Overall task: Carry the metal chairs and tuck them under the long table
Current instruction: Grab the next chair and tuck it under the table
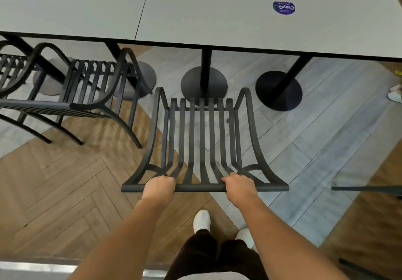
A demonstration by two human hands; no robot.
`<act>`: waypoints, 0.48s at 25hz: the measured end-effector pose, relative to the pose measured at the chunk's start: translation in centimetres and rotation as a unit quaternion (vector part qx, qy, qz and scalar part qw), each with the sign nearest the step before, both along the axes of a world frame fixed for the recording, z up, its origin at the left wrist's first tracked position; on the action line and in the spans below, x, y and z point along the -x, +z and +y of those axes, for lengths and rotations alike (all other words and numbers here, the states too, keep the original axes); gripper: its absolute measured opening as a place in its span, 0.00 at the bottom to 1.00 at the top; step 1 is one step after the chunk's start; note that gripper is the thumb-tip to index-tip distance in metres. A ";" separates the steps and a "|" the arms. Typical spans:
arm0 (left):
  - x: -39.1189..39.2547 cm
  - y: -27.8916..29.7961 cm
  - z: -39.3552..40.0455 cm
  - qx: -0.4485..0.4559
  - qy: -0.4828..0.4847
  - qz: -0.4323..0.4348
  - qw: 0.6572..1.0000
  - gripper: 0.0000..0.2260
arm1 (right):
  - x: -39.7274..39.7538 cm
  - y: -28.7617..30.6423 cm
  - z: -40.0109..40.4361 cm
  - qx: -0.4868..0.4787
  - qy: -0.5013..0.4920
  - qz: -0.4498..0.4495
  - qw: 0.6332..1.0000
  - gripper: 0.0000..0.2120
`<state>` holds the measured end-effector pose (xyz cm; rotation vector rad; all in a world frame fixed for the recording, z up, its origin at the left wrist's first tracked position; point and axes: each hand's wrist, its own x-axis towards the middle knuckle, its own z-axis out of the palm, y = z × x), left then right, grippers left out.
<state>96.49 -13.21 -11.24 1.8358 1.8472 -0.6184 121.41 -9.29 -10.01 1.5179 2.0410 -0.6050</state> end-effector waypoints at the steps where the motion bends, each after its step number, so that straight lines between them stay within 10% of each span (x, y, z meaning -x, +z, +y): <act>1: 0.3 -0.1 0.6 -0.001 -0.003 0.001 1.000 0.09 | 0.3 -0.1 0.5 0.000 -0.003 -0.001 1.000 0.19; 12: 2.7 -0.4 8.4 0.001 -0.014 -0.010 1.000 0.11 | 2.3 0.0 7.8 -0.003 -0.021 0.008 1.000 0.20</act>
